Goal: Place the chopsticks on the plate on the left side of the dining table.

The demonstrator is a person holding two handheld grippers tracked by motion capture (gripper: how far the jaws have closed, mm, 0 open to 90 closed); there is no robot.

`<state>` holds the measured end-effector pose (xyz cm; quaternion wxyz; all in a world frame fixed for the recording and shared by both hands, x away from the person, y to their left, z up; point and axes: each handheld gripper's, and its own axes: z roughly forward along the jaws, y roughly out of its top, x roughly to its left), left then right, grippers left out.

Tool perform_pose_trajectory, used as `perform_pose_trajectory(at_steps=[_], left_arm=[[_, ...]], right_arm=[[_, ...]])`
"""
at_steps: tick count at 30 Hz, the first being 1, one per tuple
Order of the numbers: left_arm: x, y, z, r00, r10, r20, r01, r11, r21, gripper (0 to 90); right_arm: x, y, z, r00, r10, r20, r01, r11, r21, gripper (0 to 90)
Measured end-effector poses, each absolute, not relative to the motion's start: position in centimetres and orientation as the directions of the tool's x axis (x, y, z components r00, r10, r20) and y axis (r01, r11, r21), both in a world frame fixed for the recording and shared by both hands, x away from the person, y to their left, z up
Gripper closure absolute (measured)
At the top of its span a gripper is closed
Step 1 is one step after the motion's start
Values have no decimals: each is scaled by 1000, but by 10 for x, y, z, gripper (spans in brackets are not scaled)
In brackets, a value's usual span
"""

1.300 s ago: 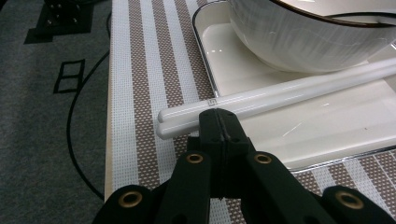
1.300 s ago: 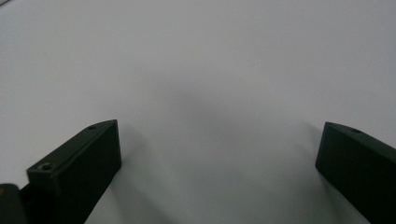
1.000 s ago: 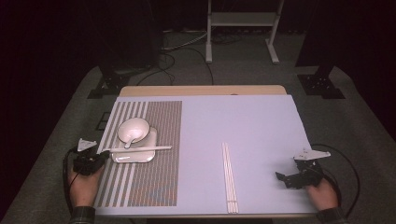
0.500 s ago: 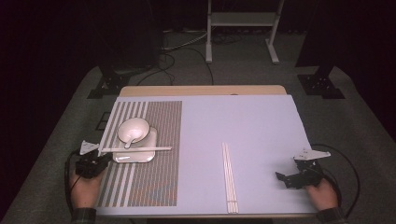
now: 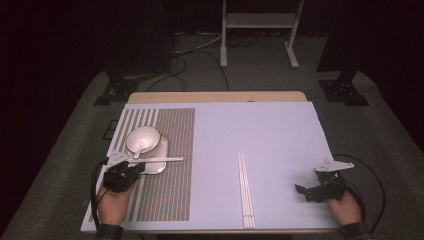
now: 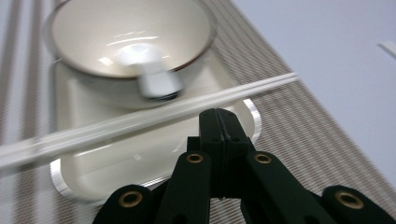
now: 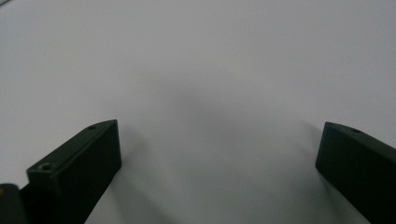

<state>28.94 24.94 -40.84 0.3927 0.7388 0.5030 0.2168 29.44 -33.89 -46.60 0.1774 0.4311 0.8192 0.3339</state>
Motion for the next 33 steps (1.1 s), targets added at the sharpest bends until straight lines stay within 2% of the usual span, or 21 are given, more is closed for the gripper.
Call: perform_pose_trajectory(at_steps=[5, 12, 33], left_arm=[[299, 217, -408, 473, 878, -66, 558, -240, 795, 898], [313, 183, -412, 525, 850, -45, 544, -294, 786, 898], [360, 146, -428, 565, 823, -57, 566, -337, 752, 898]], right_arm=[[294, -339, -466, -565, 825, -3, 588, 405, 700, 0], [294, -339, -466, -565, 825, -3, 588, 405, 700, 0], [294, -339, -466, -565, 825, -3, 588, 405, 700, 0]])
